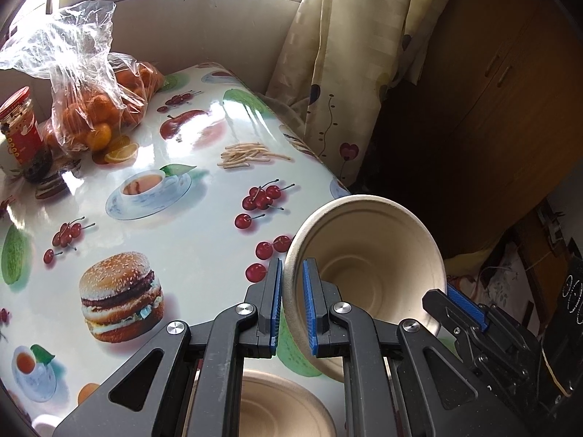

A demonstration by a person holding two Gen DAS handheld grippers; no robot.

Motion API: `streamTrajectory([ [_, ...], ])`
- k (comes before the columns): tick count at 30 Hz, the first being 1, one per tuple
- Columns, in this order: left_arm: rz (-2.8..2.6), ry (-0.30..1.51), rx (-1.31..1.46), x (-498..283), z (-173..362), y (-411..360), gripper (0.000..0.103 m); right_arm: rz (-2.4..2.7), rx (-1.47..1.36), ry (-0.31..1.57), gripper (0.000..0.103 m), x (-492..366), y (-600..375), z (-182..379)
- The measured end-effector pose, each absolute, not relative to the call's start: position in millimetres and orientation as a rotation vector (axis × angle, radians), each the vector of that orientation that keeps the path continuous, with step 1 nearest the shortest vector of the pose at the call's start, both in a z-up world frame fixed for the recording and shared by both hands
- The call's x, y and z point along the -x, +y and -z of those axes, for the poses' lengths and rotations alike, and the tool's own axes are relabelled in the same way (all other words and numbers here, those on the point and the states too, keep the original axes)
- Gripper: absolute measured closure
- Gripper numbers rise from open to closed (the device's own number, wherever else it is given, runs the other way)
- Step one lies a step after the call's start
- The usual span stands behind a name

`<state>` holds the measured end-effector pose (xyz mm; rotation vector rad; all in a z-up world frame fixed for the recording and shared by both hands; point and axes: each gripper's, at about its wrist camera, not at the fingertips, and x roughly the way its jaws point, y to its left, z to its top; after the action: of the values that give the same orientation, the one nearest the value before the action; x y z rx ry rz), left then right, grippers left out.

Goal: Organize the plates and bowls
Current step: 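Lift the tan bowl with both grippers off the table, then carry the tan bowl with both grippers over the nested tan bowls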

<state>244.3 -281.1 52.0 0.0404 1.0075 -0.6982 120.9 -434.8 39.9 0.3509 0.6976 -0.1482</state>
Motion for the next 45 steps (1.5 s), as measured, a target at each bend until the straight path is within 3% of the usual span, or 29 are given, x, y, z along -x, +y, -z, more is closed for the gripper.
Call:
streamTrajectory([
  [45,0.617,0.950,0.030,-204,-72,-190,0.091,0.032,-0.284,0.667,0.086,-93,-356,-65],
])
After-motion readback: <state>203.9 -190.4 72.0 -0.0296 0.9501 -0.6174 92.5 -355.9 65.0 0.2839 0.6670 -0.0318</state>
